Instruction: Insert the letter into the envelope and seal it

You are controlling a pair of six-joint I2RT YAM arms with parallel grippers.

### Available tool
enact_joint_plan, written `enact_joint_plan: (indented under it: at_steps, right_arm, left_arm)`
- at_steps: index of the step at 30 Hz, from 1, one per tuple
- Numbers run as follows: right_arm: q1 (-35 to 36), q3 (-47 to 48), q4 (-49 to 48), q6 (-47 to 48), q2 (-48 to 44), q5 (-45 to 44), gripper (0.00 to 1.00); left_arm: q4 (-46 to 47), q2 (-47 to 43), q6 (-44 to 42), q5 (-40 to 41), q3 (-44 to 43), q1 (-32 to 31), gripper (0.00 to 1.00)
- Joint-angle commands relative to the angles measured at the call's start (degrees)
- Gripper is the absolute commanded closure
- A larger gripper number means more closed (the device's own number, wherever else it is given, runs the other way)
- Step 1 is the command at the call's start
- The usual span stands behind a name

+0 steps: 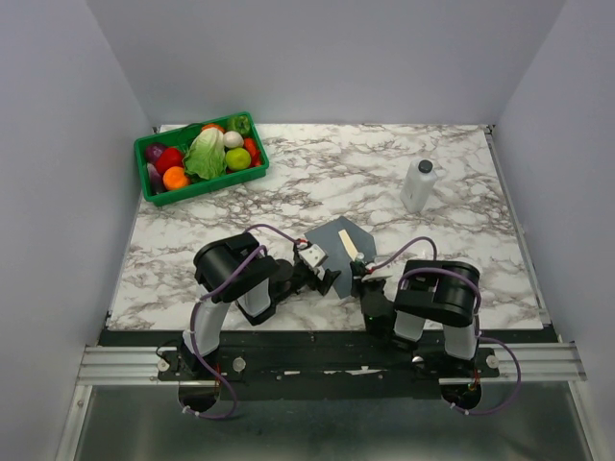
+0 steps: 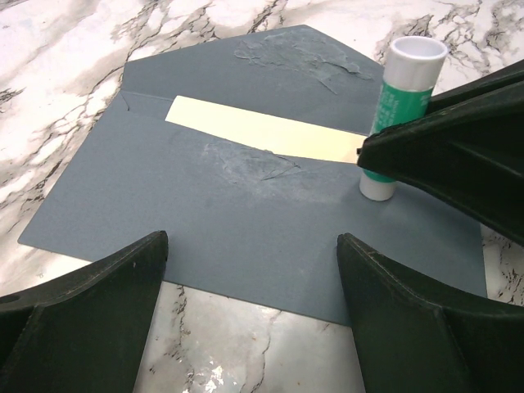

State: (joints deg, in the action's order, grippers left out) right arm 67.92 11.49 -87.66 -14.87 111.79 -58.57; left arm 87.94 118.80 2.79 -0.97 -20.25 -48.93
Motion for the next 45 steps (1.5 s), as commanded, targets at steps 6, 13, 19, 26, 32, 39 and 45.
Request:
enact_joint_plan:
  at_steps: [6, 13, 19, 26, 32, 39, 45]
  right_arm:
    - [0.5, 1.3, -6.2, 1.0, 9.2, 5.1, 0.99]
    - [-2.1, 2.7, -6.2, 0.1, 10.5, 8.2, 0.99]
    - [-4.8, 4.1, -6.2, 1.5, 10.9, 11.4, 0.99]
    - [-6.8, 6.4, -6.2, 3.0, 11.4, 15.0, 0.99]
    - [-8.8, 8.1, -6.2, 4.0, 12.0, 18.0, 0.99]
    - [-12.3, 9.7, -5.9, 6.8, 12.3, 20.9, 0.99]
    - [-15.0, 11.3, -3.7, 8.7, 12.1, 21.5, 0.99]
  left_arm:
    - [9.1, 8.6, -0.3, 3.8, 4.4, 2.2, 0.08]
    - [9.1, 8.7, -0.3, 3.5, 4.4, 2.3, 0.08]
    - [9.1, 9.1, -0.5, 2.9, 4.2, 2.3, 0.08]
    - [9.2, 9.7, -0.8, 1.6, 3.6, 2.2, 0.08]
    - [9.2, 10.0, -0.9, 1.1, 3.6, 2.3, 0.08]
    - [9.1, 9.8, -0.9, 1.1, 3.7, 2.2, 0.08]
    - [9.1, 9.8, -0.9, 1.1, 3.7, 2.3, 0.08]
